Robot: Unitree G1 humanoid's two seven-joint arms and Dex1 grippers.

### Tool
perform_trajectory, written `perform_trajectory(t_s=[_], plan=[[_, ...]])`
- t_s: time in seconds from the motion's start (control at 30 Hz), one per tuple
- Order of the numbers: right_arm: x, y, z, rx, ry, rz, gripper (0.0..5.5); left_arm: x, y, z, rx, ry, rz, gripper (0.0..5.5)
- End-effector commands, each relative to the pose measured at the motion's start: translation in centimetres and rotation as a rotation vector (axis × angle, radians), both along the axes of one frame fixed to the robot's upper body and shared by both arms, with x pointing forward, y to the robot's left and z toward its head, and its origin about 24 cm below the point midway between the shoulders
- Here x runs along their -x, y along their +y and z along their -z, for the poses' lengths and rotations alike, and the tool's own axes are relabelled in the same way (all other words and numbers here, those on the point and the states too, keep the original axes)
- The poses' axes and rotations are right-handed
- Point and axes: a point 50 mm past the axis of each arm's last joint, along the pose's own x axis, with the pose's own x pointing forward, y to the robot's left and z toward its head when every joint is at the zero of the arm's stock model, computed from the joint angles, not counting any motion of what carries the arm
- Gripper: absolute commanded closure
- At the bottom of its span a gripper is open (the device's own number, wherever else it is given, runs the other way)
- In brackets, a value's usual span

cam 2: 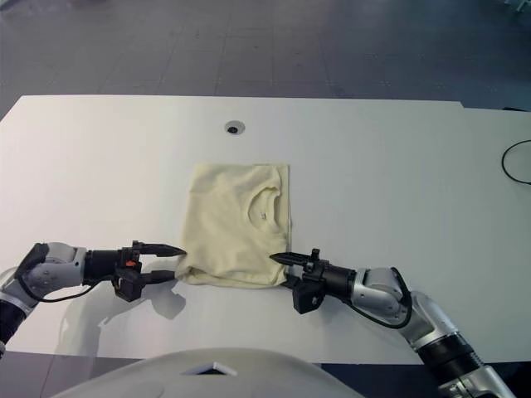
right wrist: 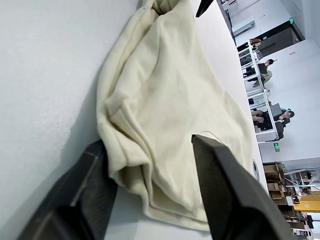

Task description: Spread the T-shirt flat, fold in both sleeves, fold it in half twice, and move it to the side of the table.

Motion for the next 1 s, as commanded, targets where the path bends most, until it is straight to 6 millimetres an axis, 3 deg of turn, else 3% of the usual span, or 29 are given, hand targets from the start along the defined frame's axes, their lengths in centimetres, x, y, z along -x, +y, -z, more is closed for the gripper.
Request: perform_trajectory(t_s=[0.03, 0.3, 0.37, 0.5, 0.67, 1.0], plan=[[0.7, -1.2, 1.9, 0.139, 0.079, 0.003, 3.88, 0.3, -0.3, 1.0, -0.055, 0.038, 0.042, 3.62], [0.6, -1.5, 1.6, 0.145, 0.087, -0.036, 5.34, 0.7, 0.3, 0.9, -0.074, 0.043, 0.066, 5.11], [0.5, -1.6, 1.4, 0.141, 0.1, -0.047, 5.44, 0.7, 0.4, 0.7, -0.072, 0.039, 0.072, 5.41], [1.6, -1.6, 0.1, 0.123, 0.233, -0.101, 5.45, 1.0, 0.0, -0.5, -0.019, 0.041, 0.089, 5.43], [1.7, -1.1, -3.3, 0.091, 0.376, -0.135, 5.45, 1.5, -1.1, -3.2, 0.062, 0.1, 0.093, 5.43], [2.2, -1.7, -7.4, 0.048, 0.762, -0.049, 5.45, 4.0, -2.0, -6.7, 0.04, 0.324, 0.133, 5.44]])
